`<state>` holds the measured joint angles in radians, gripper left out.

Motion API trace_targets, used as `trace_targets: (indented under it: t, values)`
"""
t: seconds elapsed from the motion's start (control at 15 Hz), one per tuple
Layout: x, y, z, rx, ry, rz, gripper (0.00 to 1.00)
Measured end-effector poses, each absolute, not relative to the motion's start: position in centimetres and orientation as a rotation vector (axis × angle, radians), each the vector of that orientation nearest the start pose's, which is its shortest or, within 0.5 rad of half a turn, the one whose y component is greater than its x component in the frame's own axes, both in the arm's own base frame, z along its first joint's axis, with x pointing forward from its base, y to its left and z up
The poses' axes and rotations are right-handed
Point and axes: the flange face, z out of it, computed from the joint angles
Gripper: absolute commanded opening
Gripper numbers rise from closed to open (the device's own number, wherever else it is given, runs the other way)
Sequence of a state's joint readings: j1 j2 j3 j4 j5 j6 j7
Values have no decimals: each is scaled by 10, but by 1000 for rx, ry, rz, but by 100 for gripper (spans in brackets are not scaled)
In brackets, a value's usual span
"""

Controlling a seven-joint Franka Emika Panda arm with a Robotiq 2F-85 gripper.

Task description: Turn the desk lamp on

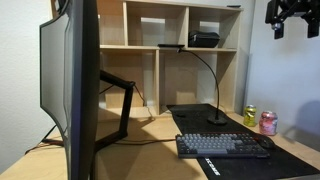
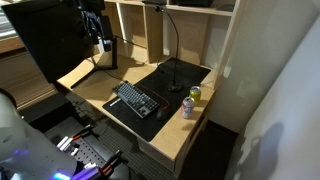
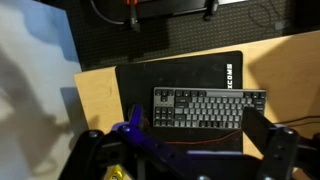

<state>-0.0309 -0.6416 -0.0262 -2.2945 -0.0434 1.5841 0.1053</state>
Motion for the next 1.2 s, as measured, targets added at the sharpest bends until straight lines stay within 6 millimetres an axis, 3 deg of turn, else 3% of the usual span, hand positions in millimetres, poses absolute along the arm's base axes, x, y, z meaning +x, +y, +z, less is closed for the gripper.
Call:
trace_targets:
  t: [0.13,0.6,0.73,1.07,1.2]
  values:
    - [345,-18,576,-3074,369,147,100]
    - [346,-17,578,-3067,403,128,100]
    - [355,-42,602,-3009,487,18,100]
    - [370,-141,686,-2768,714,-266,100]
    - [375,-155,695,-2747,737,-293,100]
